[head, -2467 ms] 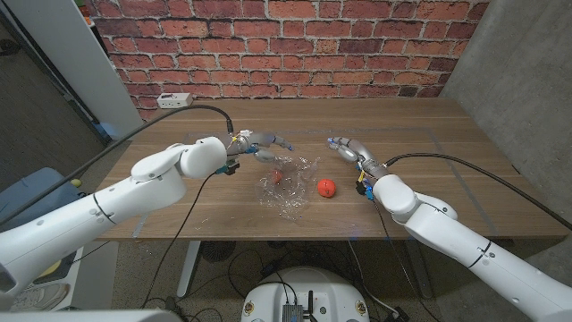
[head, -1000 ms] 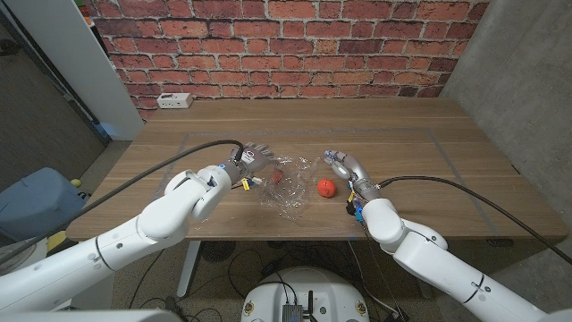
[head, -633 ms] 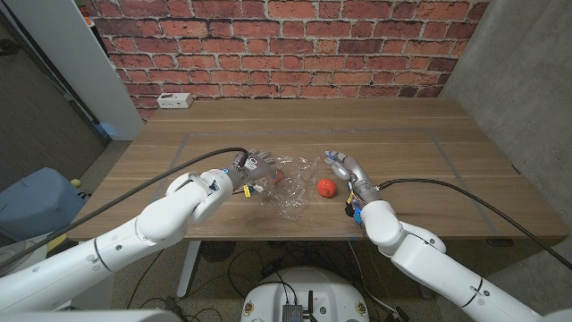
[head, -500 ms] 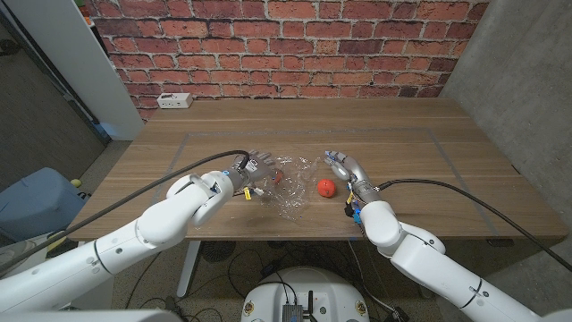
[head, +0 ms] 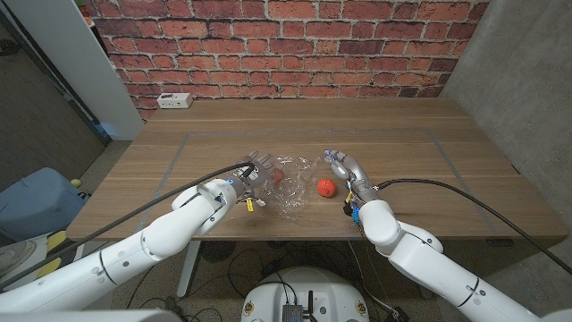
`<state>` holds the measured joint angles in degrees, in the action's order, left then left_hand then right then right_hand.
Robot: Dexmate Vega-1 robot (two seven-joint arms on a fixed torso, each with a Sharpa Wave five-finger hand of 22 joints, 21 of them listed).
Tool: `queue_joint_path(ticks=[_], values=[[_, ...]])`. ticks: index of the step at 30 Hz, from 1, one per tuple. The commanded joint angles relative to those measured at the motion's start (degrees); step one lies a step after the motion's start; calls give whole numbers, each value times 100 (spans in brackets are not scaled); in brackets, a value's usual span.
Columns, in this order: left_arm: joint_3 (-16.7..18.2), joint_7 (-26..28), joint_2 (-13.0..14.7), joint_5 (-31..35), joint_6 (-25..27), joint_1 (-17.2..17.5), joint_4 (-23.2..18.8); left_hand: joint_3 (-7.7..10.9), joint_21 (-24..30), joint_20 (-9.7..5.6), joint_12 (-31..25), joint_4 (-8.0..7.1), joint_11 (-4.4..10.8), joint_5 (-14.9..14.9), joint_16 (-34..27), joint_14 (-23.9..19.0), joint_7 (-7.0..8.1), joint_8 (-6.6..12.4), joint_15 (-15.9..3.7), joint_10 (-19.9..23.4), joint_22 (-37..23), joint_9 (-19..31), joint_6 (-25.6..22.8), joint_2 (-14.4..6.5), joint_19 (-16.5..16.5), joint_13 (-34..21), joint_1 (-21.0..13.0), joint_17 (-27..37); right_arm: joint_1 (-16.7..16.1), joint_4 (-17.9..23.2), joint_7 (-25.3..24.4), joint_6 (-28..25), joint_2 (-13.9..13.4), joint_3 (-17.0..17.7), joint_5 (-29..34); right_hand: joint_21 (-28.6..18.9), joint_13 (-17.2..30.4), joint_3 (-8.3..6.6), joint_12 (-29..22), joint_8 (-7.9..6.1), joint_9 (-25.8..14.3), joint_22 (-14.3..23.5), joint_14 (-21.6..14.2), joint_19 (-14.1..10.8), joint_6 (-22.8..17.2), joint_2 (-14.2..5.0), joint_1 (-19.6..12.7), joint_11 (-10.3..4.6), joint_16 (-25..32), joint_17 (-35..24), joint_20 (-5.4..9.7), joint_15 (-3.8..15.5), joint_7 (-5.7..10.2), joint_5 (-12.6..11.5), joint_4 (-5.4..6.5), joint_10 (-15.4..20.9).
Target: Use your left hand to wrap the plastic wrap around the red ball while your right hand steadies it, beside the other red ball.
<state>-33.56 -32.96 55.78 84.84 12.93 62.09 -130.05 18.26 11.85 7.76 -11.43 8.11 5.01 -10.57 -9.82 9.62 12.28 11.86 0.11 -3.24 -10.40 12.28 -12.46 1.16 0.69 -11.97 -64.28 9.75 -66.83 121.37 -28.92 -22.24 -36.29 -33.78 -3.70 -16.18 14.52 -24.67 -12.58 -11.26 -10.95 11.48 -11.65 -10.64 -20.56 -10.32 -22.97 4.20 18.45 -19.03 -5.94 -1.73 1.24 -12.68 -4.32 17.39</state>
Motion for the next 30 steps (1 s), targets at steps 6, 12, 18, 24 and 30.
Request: queue_joint_path(ticks=[6,12,18,24,30], values=[[318,2686,350,-1160,-956,140,666,-258,197,-220,-468,21,161,-21,-206,-1361,31,1031,-435,1307,-34,260,-1924,-136,853,-45,12,13,241,25,37,-380,13,-104,145,-12,8,-8,-39,0,-13,0,-19,-58,-12,60,4,33,25,0,-24,-50,-35,19,-3,-11],[285,3313,285,-1293,-948,74,932,-399,252,-350,-697,-148,417,7,-214,-2190,-111,1617,-897,2473,-63,60,-4059,-624,1289,-32,179,12,345,-23,46,-454,50,-131,181,-13,7,-11,-39,-1,-13,-1,-29,-59,-14,73,-15,9,22,10,-30,-48,-35,18,-29,-12],[471,2938,140,-2140,-735,52,862,-372,280,-357,-707,-449,337,-61,-201,-2395,-481,1490,-924,2742,-90,-15,-4131,-1125,1368,-32,548,42,462,-122,96,-484,93,-160,170,-14,6,-17,-43,-3,-12,-1,-38,-62,-18,59,-24,34,26,11,-22,-22,-30,16,-36,-3],[735,2267,-90,-3180,-244,40,680,-201,317,-362,-746,-454,226,-81,-180,-2600,-848,1607,-852,3028,-104,114,-4324,-1166,1445,-42,542,16,504,-213,142,-398,106,-146,109,-14,5,-21,-45,-5,-13,-2,-33,-59,-22,42,-27,58,25,9,-14,-25,-33,16,-35,0],[769,887,-436,-4524,561,-432,692,146,328,-258,-721,-315,185,-31,-166,-2782,-1285,1759,-622,3176,-139,342,-4358,-1227,1394,-73,335,24,533,-298,159,-241,89,-151,116,-13,3,-24,-49,-8,-13,-2,-29,-57,-30,34,-30,26,25,7,1,-18,-32,16,-34,12]])
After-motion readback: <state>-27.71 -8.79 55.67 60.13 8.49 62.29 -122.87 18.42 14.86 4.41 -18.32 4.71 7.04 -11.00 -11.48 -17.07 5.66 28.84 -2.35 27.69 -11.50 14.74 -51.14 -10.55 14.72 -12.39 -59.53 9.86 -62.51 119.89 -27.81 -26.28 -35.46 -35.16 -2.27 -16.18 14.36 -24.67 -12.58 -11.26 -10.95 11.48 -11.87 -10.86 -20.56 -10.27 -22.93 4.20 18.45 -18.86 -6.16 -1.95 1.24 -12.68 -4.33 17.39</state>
